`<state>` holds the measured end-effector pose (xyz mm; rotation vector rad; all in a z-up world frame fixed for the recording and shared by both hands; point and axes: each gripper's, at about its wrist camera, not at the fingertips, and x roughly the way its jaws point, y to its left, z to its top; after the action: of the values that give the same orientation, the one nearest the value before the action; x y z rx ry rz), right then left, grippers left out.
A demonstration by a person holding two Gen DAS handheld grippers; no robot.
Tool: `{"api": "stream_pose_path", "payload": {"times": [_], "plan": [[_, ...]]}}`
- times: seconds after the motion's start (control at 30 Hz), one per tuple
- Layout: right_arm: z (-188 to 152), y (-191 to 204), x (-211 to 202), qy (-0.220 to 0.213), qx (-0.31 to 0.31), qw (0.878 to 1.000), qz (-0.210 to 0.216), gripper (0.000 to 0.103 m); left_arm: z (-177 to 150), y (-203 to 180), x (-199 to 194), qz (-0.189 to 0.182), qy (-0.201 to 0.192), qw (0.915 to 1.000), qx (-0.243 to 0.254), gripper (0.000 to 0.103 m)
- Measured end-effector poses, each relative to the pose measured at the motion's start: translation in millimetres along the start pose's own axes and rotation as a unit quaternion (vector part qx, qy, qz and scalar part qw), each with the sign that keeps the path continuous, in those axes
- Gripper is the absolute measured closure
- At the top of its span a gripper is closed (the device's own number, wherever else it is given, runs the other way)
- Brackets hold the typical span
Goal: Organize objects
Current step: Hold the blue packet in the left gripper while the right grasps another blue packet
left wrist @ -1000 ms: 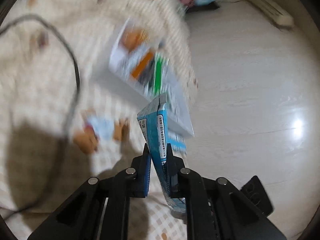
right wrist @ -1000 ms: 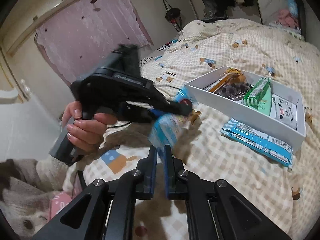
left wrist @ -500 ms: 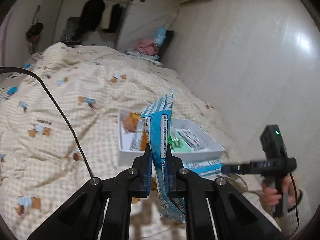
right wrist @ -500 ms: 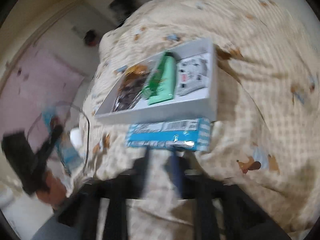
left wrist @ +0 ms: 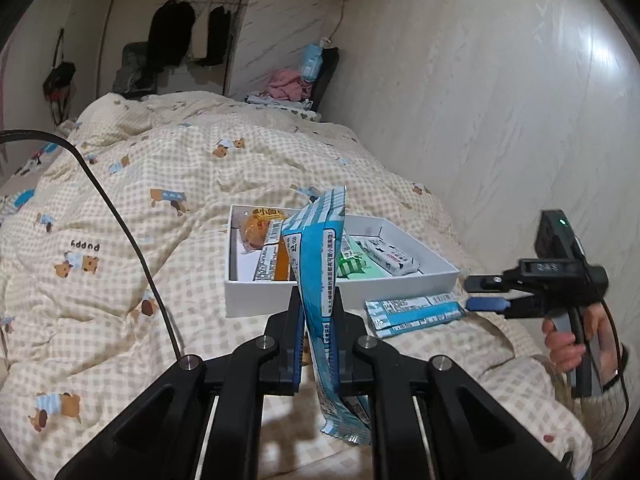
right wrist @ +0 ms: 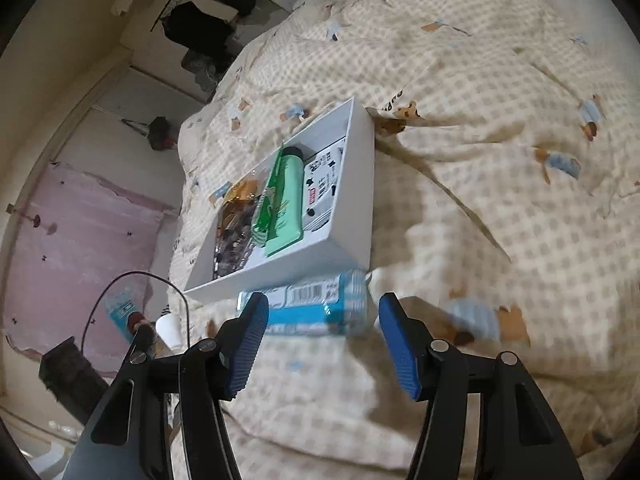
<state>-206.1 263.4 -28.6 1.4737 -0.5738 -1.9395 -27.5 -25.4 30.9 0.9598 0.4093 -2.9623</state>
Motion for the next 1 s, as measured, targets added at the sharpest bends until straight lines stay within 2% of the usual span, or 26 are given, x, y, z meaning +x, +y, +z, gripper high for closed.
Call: {"api": "stream_pose_path", "payload": {"times": [0.07, 0.13, 0.37, 0.4, 0.43, 0.47, 0.57, 0.93, 1.0], "plan": [[0.8, -0.1, 9.0, 0.021, -0.006, 1.0, 0.018, 0.057, -0.3, -3.6, -0.8, 0.0, 0.0, 1.0, 0.007, 0.092], [-0.7, 2.8, 16.4, 0.028, -0.019, 0.999, 0.014, 0.062, -1.1, -4.6, 0.6, 0.0, 0.0, 1.0, 0.01, 0.092], [7.2, 1.0, 47.6, 0.069, -0.019, 0.997, 0.01, 0.061, -2.7, -6.3, 4.1, -0.002, 0.007, 0.9999, 0.014, 0.092], [8.6, 1.4, 49.6, 0.068, -0.019, 0.997, 0.009, 0.062, -3.0, -6.4, 4.2, -0.002, 0.007, 0.9999, 0.014, 0.092], [8.9, 2.9, 50.5, 0.067, -0.022, 0.997, 0.007, 0.066, -2.9, -6.7, 4.0, -0.001, 0.007, 0.9999, 0.015, 0.092], [8.5, 5.1, 50.9, 0.068, -0.029, 0.997, 0.005, 0.075, -2.8, -6.7, 3.8, -0.002, 0.006, 0.9999, 0.015, 0.092], [3.5, 10.6, 43.8, 0.059, -0.048, 0.997, 0.012, 0.082, -2.7, -7.6, 2.8, -0.002, 0.004, 0.9998, 0.018, 0.092], [-9.5, 16.1, 0.3, 0.006, -0.051, 0.997, 0.064, 0.091, 2.5, -3.0, -2.8, -0.01, -0.006, 0.9998, 0.016, 0.092], [-10.9, 20.9, -7.4, -0.003, -0.062, 0.996, 0.058, 0.091, 2.7, -2.6, -2.4, -0.01, -0.006, 0.9998, 0.016, 0.092]]}}
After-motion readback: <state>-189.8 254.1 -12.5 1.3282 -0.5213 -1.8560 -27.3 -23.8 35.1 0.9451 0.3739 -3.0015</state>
